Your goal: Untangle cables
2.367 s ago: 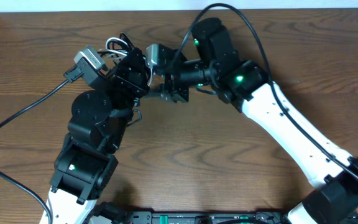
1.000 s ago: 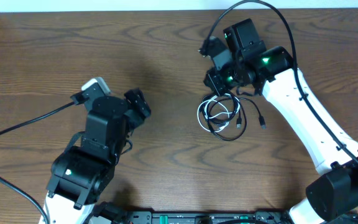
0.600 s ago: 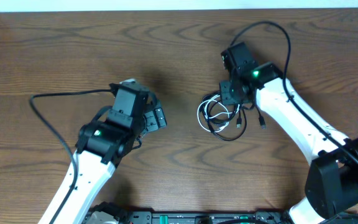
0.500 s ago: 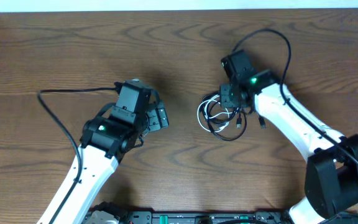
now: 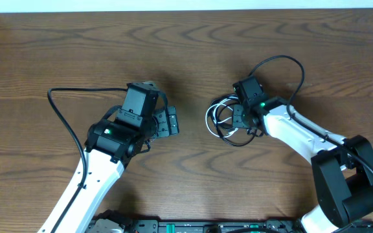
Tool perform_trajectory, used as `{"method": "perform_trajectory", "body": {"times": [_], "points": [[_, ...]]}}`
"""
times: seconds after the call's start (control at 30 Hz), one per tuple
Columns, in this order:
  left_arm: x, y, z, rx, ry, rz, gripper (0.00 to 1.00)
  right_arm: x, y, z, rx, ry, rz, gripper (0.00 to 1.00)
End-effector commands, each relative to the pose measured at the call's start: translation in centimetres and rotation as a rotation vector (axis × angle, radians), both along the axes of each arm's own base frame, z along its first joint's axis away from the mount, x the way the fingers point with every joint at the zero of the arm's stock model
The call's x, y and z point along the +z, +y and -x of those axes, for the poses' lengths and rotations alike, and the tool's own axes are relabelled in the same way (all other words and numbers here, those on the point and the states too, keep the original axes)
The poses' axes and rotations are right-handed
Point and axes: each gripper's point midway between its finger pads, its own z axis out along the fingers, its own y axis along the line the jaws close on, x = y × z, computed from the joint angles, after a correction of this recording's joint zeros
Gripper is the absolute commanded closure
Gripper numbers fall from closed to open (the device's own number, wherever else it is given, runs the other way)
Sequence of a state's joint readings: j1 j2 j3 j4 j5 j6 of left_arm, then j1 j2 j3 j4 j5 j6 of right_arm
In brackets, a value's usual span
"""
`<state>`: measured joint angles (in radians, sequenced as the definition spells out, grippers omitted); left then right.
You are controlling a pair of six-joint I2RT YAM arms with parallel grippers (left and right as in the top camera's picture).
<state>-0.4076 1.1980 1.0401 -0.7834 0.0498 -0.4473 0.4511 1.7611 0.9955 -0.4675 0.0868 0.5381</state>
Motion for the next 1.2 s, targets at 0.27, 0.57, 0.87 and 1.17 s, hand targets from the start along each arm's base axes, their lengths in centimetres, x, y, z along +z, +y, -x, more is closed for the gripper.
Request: {"method": "perform_trajectory", "body": {"times": [0.27,0.57,0.87,1.17], "points": [[0.4,-0.2,-0.1,-0.015,-0.009,0.007,0.1,2.6,1.9,-1.9,0.14,-0.077,-0.034,0.99],[0.5,-0.3,-0.2,-0.017,-0.014,0.012,0.09,25.8,5.9,-5.9,0.473,-0.406,-0.078,0.99],[1.7,-3.8,0.1,-0.226,-0.047,0.129,0.09,31.7,8.0,-6.1,0.572,-0.555,-0.169,0.99],[3.5,-7.3,1.2,-0.598,-0.172,0.185,0.09,44.3,11.0,-3.9,0.769,-0.892,-0.336,0.99]]}}
